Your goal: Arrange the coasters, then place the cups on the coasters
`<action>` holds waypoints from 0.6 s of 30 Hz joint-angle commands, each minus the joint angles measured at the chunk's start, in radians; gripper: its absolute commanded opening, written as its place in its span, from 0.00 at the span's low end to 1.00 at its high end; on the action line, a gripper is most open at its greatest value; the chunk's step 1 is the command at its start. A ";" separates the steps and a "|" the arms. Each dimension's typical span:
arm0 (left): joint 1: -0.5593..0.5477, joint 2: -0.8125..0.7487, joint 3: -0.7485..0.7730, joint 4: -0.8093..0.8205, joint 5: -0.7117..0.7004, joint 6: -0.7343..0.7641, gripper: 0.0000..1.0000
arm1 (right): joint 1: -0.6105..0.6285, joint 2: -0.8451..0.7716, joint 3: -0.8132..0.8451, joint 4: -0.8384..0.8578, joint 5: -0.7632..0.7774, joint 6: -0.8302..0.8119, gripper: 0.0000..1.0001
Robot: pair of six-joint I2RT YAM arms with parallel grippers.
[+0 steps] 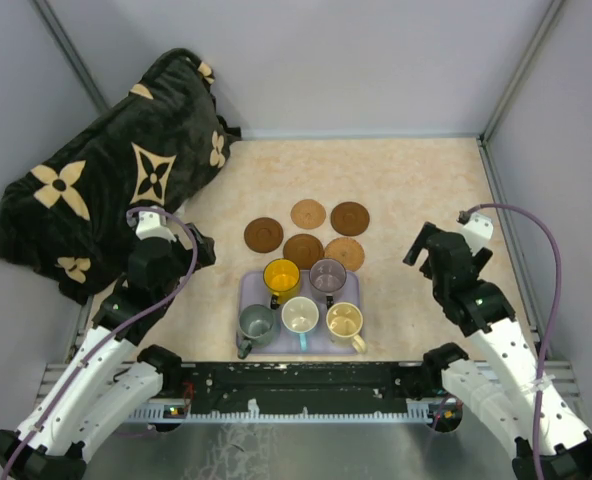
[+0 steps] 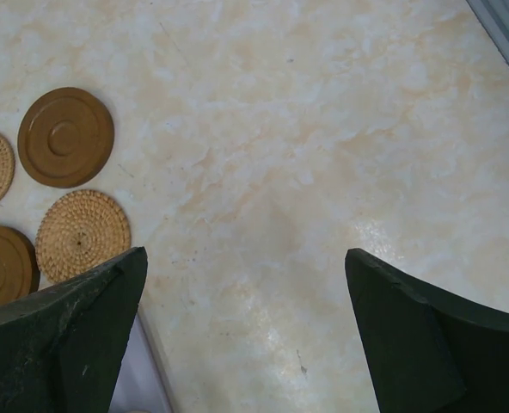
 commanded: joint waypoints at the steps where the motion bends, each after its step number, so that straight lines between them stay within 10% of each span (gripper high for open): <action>1: -0.002 -0.006 0.019 -0.001 -0.020 -0.002 1.00 | -0.005 -0.015 0.039 0.007 0.033 0.008 0.99; 18: -0.002 0.024 0.019 0.019 -0.006 -0.021 1.00 | -0.005 -0.011 0.032 -0.043 0.025 -0.010 0.99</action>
